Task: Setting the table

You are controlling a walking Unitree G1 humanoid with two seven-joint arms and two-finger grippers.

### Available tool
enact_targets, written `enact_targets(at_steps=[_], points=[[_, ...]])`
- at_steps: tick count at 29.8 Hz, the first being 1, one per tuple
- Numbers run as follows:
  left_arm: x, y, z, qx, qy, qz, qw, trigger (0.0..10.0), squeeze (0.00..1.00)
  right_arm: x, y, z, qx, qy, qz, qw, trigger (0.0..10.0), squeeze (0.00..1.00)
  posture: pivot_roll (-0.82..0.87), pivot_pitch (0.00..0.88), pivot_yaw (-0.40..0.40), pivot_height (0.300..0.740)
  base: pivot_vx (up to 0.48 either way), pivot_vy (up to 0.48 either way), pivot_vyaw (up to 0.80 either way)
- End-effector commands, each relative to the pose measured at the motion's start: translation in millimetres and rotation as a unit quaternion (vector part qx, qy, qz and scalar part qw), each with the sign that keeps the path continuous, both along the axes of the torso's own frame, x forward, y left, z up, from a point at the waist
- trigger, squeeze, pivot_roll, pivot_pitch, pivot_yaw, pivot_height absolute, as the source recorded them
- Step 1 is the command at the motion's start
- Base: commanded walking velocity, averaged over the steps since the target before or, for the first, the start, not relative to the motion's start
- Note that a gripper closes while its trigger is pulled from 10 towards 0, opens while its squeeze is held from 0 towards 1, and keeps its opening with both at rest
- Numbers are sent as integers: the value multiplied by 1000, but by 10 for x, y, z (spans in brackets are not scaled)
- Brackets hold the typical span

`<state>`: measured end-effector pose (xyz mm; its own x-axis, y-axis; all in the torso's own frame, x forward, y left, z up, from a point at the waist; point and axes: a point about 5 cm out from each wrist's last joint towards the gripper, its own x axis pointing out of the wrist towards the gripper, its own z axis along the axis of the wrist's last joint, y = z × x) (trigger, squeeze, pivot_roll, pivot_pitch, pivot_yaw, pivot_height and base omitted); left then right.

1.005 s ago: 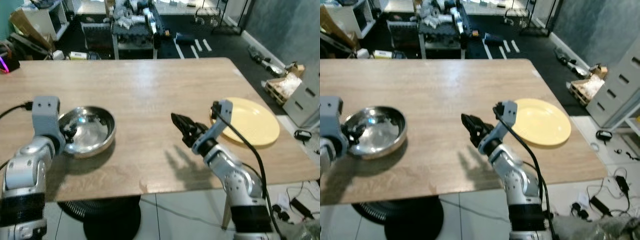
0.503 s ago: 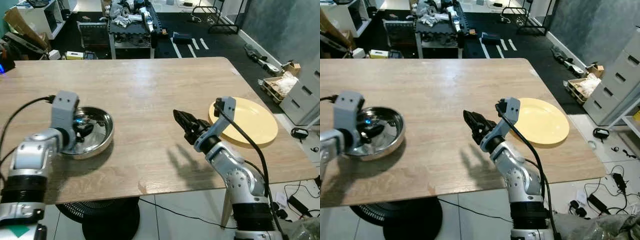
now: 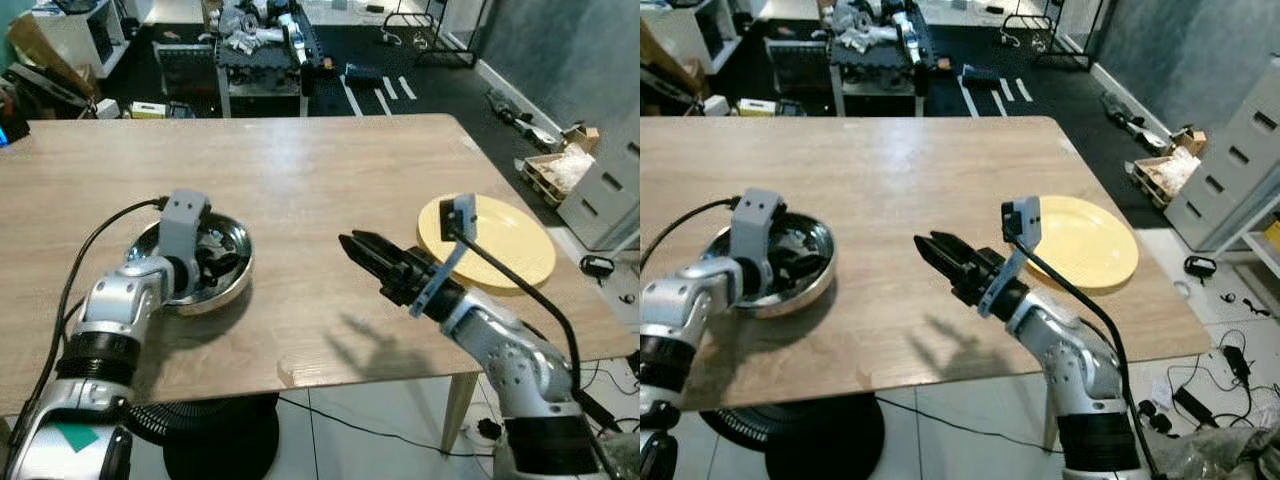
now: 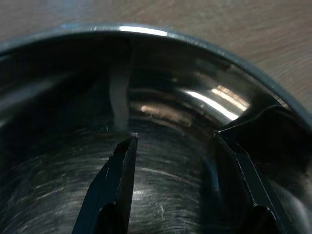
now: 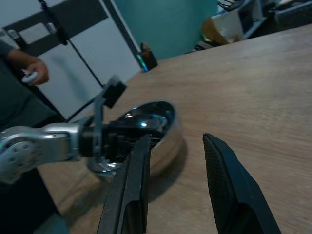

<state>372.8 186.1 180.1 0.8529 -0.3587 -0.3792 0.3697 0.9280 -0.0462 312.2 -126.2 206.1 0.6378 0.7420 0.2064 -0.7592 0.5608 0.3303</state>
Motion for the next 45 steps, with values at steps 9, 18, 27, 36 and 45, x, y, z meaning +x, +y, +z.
enact_targets(at_steps=[9, 18, 27, 36, 45], points=[[219, -589, 35, -26, -12, -72, 997, 10000, 0, 5, -143, 10, 1, -8, -20, 1000, 10000, 0, -2, 68, 35, 740, 0, 0, 0], [275, -994, 143, -39, -29, -121, 991, 10000, 0, 65, -276, 68, 0, -18, -65, 998, 10000, 0, -22, 72, 44, 740, 0, 0, 0], [264, -1384, 407, -82, -81, -213, 970, 10000, 0, 212, -524, 122, -7, -23, -184, 983, 10000, 0, -26, 71, 49, 740, 0, 0, 0], [256, -947, 809, 67, -225, -176, 956, 10000, 0, 190, -299, 57, -59, -27, -179, 982, 10000, 0, 13, 77, 54, 740, 0, 0, 0], [-88, -342, 818, 168, -250, -132, 944, 10000, 0, 170, 122, -136, -72, -14, -192, 979, 10000, 0, 40, 78, 54, 740, 0, 0, 0]])
